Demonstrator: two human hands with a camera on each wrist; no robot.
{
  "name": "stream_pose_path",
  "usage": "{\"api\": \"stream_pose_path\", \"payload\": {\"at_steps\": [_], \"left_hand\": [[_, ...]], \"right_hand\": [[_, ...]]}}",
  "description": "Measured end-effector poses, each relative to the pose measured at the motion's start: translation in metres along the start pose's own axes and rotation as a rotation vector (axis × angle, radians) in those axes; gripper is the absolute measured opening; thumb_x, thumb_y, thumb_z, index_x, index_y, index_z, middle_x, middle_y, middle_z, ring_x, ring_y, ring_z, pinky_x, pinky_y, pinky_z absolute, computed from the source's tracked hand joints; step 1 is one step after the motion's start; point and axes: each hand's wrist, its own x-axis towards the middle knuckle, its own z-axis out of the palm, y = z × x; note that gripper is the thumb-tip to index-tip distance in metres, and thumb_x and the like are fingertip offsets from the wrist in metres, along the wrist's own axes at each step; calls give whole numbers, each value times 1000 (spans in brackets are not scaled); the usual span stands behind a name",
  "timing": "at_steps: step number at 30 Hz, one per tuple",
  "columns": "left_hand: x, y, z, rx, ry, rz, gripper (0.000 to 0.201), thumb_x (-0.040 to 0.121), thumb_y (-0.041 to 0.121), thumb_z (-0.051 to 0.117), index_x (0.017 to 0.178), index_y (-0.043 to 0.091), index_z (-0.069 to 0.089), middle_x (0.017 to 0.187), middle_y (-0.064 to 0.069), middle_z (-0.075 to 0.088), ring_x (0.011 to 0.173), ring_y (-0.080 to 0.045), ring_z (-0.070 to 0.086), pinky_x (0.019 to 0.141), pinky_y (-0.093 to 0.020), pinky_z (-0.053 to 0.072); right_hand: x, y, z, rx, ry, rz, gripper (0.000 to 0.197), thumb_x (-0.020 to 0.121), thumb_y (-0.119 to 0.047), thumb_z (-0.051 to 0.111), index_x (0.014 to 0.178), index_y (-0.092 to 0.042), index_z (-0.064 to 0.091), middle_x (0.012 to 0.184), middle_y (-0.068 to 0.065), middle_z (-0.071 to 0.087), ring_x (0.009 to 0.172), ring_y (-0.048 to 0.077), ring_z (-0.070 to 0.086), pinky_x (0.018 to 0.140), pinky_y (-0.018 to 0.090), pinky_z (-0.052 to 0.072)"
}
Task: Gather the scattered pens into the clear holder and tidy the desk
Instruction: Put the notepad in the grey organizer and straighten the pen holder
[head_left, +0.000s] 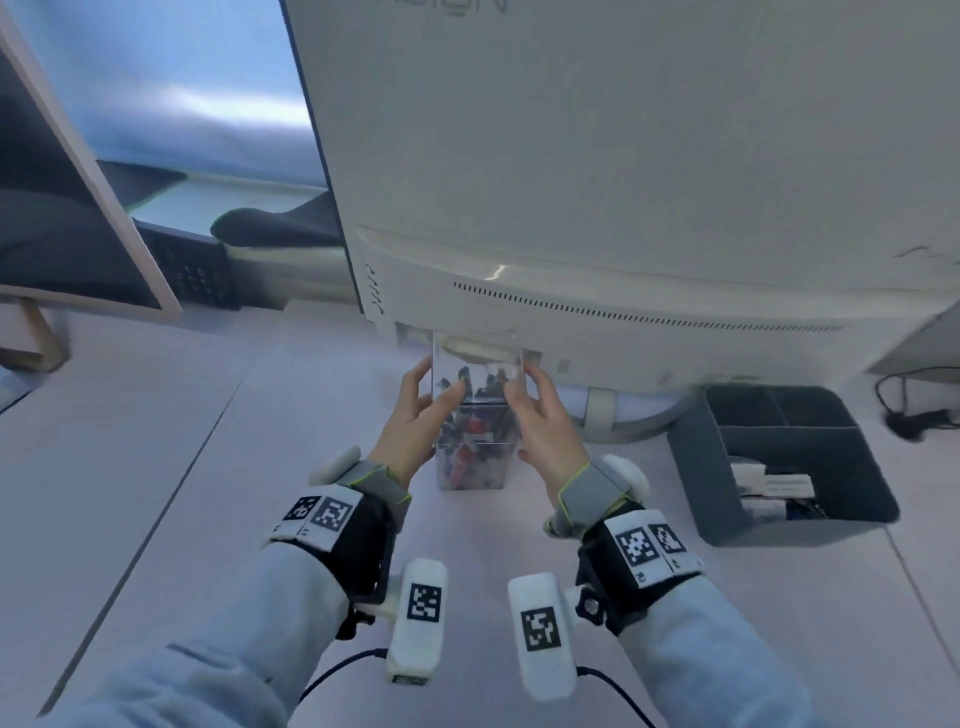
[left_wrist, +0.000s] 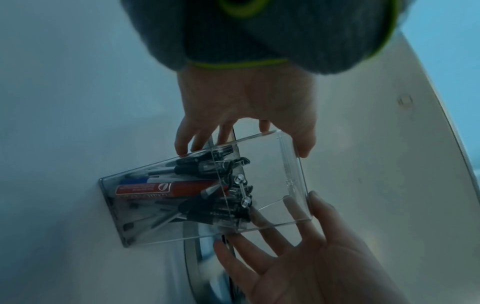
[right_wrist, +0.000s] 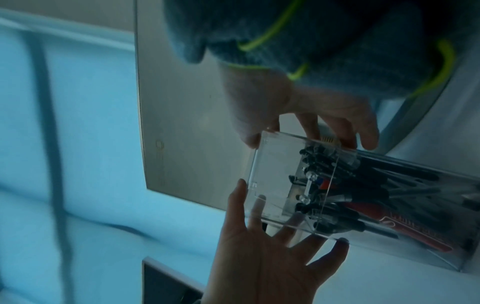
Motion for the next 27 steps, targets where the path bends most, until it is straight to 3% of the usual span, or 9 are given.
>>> {"api": "stream_pose_path", "payload": {"at_steps": [5, 9, 11, 14, 16, 20, 22, 24, 27], "left_hand": [[0, -3, 12, -19, -28, 11, 53, 87, 42, 50, 132, 40, 23, 130, -4, 51, 103, -15, 55, 87, -35, 38], [1, -8, 21, -14, -18, 3, 56, 85, 44, 52, 133, 41, 23, 135, -7, 47, 124, -21, 45, 107, -45, 36], [2, -8, 24, -24, -17, 5, 56, 85, 42, 53, 132, 41, 22, 136, -6, 47, 128, -22, 41, 108, -46, 34], [7, -4, 23, -45, 2, 19, 56, 86, 41, 53, 132, 41, 22, 136, -6, 46, 129, -21, 41, 106, -42, 36], [7, -3, 21, -49, 12, 23, 55, 86, 39, 53, 133, 39, 22, 137, -6, 46, 129, -21, 40, 102, -38, 36], [14, 8, 20, -54, 23, 22, 56, 87, 37, 52, 134, 37, 22, 137, -5, 46, 128, -20, 41, 96, -35, 35], [23, 30, 13, -92, 103, 99, 55, 88, 35, 51, 135, 37, 21, 136, -5, 46, 124, -19, 42, 94, -34, 33], [28, 38, 7, -107, 93, 94, 55, 89, 34, 50, 135, 37, 21, 134, -6, 47, 115, -19, 45, 93, -34, 33], [31, 44, -2, -111, 97, 92, 55, 90, 34, 48, 137, 38, 20, 124, -2, 49, 107, -19, 48, 89, -34, 35]], "right_hand": [[2, 9, -15, -3, 20, -17, 43, 93, -34, 43, 135, -31, 32, 116, -5, 53, 99, 9, 53, 85, 28, 40], [4, 15, -24, -17, 36, 2, 42, 92, -35, 44, 133, -34, 34, 113, -11, 55, 115, 15, 51, 101, 38, 40], [7, 14, -26, -10, 48, -5, 37, 92, -33, 45, 129, -35, 39, 111, -12, 57, 117, 18, 53, 105, 44, 40], [11, 10, -24, -30, 45, -34, 40, 91, -34, 46, 130, -33, 39, 127, -3, 56, 118, 20, 54, 104, 50, 42], [11, 9, -23, -49, 38, -43, 44, 91, -35, 46, 134, -31, 35, 134, 0, 53, 119, 18, 52, 104, 47, 41], [15, -5, -32, -96, -30, -68, 43, 95, -34, 39, 137, -28, 33, 124, -9, 51, 115, 10, 47, 95, 29, 36], [32, -33, -53, -280, 1, -193, 43, 95, -38, 36, 137, -28, 34, 129, -12, 44, 123, 8, 37, 102, 29, 29], [54, -27, -87, -549, 201, -253, 45, 95, -34, 39, 138, -22, 34, 143, -1, 40, 132, 19, 34, 112, 36, 25], [70, -3, -113, -830, 237, -89, 58, 92, -37, 43, 143, -20, 20, 153, 14, 22, 139, 33, 22, 115, 48, 20]]}}
